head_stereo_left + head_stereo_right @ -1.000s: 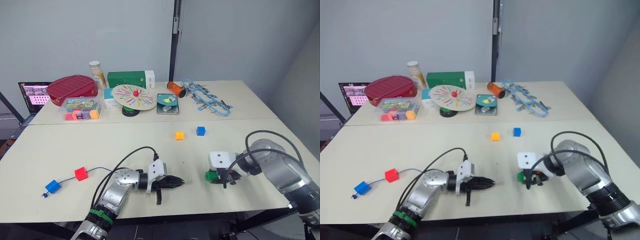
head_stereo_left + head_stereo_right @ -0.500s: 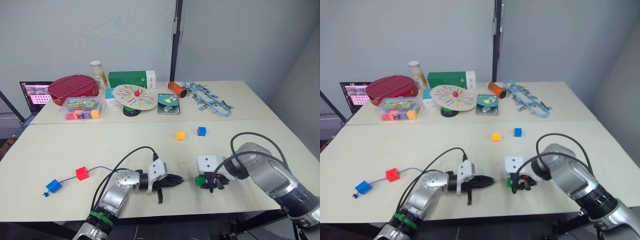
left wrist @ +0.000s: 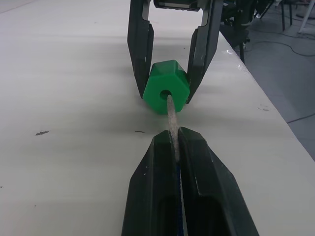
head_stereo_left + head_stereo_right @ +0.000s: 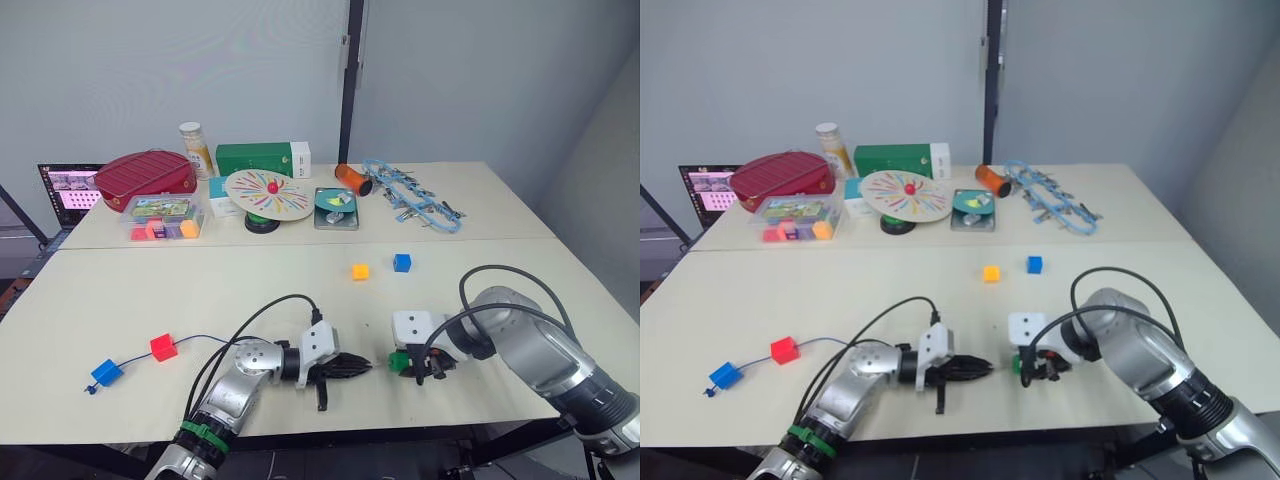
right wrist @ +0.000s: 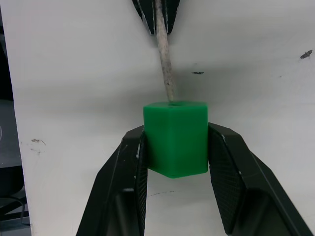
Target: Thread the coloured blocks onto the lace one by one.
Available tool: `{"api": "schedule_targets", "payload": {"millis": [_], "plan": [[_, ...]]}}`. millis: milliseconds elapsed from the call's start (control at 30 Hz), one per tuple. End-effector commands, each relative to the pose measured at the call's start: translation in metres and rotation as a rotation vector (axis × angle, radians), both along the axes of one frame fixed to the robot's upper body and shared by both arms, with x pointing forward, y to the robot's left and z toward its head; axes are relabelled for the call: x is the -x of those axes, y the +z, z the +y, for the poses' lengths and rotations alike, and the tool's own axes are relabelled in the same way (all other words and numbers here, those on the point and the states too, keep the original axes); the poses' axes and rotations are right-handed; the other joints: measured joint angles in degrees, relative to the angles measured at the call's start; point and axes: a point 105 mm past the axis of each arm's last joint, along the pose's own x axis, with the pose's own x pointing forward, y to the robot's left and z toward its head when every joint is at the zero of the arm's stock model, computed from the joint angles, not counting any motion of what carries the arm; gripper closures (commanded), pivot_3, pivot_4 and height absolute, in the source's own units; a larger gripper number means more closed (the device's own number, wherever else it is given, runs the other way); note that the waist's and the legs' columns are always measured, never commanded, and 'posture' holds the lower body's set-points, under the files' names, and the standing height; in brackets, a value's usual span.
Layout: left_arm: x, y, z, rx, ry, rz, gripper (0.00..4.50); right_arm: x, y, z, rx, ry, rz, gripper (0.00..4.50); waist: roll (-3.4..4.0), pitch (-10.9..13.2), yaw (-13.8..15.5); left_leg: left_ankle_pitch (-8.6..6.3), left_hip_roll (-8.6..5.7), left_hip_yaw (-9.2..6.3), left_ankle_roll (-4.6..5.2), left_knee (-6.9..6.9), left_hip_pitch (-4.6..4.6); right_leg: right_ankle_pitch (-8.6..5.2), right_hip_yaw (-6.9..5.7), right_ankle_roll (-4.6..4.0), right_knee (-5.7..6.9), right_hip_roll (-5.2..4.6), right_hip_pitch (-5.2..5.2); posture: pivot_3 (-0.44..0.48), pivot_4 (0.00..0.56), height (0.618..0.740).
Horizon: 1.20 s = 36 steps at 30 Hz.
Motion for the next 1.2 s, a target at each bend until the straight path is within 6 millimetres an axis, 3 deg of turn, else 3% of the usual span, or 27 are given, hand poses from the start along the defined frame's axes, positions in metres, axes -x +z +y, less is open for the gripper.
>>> {"api": "schedule_targets", "payload": {"millis": [33,500,867,1033,1200], "plan": [[-0.001,0.007,-0.008,0.006,-0.029,-0.04,4.5,0.004,-0.003,0.006,-0.003,0.018,0.011,3.26,0.0,0.0,0.0,0.0,0.0,0.01,0.0,0.0,0.0,0.0,0.0,0.0,0.0,0.0,0.0,0.0,0.15,0.74],[-0.007,0.012,-0.034,0.001,-0.064,-0.103,4.5,0.005,-0.003,0.01,0.0,0.024,0.008,3.26,0.0,0.0,-0.03,0.0,0.0,0.0,0.0,0.0,-0.02,0.0,-0.02,0.0,0.0,0.02,-0.01,0.0,0.15,0.74],[-0.008,0.014,-0.035,-0.005,-0.064,-0.088,4.5,0.006,-0.002,0.011,-0.009,0.021,0.01,3.26,0.0,0.0,-0.03,0.0,0.0,0.0,0.0,0.01,-0.02,0.0,-0.02,0.0,0.0,0.02,-0.01,0.0,0.15,0.74],[-0.01,0.023,-0.014,-0.035,-0.038,-0.109,2.84,0.009,-0.005,0.008,-0.006,0.02,0.029,3.26,0.0,0.0,-0.14,0.01,0.01,0.0,-0.01,0.0,-0.02,0.0,-0.01,0.0,0.01,0.03,-0.03,0.0,0.15,0.74],[-0.011,0.023,0.005,-0.102,-0.006,-0.122,2.79,0.006,-0.005,0.007,-0.006,0.011,0.021,3.26,0.0,0.0,-0.06,0.01,0.01,0.0,-0.01,0.0,-0.02,0.0,0.0,0.0,0.01,0.04,-0.02,0.0,0.15,0.74]]}}
